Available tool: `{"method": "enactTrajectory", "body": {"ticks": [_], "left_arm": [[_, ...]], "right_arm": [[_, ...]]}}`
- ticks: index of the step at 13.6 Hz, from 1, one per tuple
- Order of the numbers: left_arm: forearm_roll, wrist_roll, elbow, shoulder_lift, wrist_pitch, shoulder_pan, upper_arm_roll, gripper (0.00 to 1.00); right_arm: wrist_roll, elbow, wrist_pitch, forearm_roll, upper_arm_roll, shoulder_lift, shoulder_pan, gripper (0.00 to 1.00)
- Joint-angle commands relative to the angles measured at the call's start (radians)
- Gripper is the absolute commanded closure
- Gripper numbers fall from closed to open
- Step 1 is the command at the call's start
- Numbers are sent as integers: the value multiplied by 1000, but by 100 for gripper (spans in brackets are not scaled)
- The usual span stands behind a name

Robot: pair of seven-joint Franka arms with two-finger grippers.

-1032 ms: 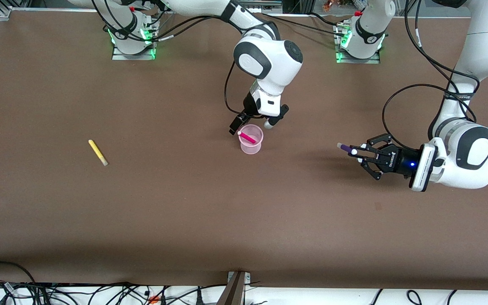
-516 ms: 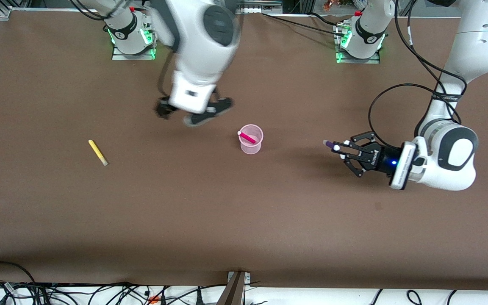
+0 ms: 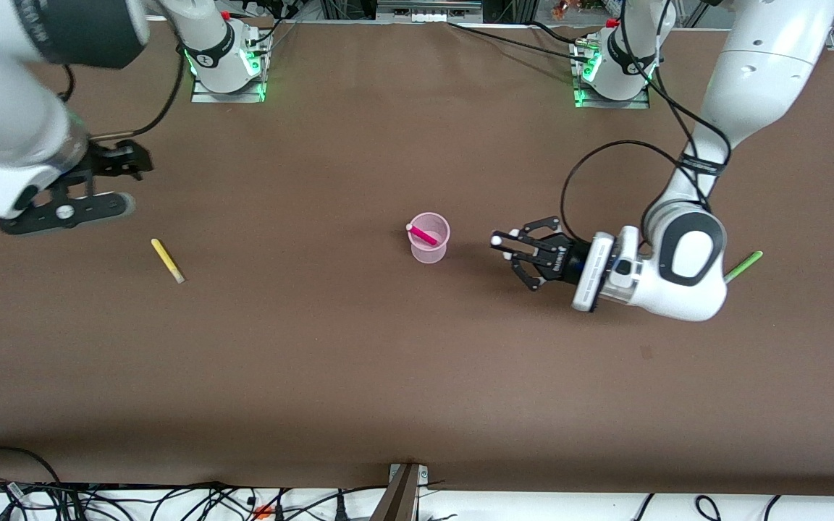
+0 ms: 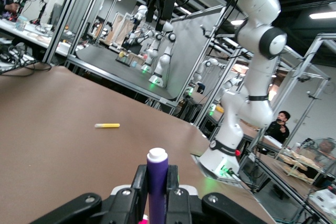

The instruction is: Organize pens into pink holder with both arms

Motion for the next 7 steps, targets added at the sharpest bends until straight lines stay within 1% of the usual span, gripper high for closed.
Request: {"method": "enactTrajectory", "body": {"ticks": [1,3,4,5,7], "left_arm": [[-132,129,-86,-5,85,-78,6,100],[-218,275,-141,3,138,-116,4,100],[-249,295,-158,6,143,-132,4,100],[-261,298,-169,6,145,-145,4,100],[-261,308,-180,6,143,-150,4,100]], "right_arm": [[-52,-263,176,50,-100,-111,18,0],[-52,-535,438,63,-164,-221,18,0],[-52,-618,529,63,-190,-251,18,0],[-51,-646,560,69,-219,-250,18,0],[-51,-648,576,112,-267,-228,14,0]]}}
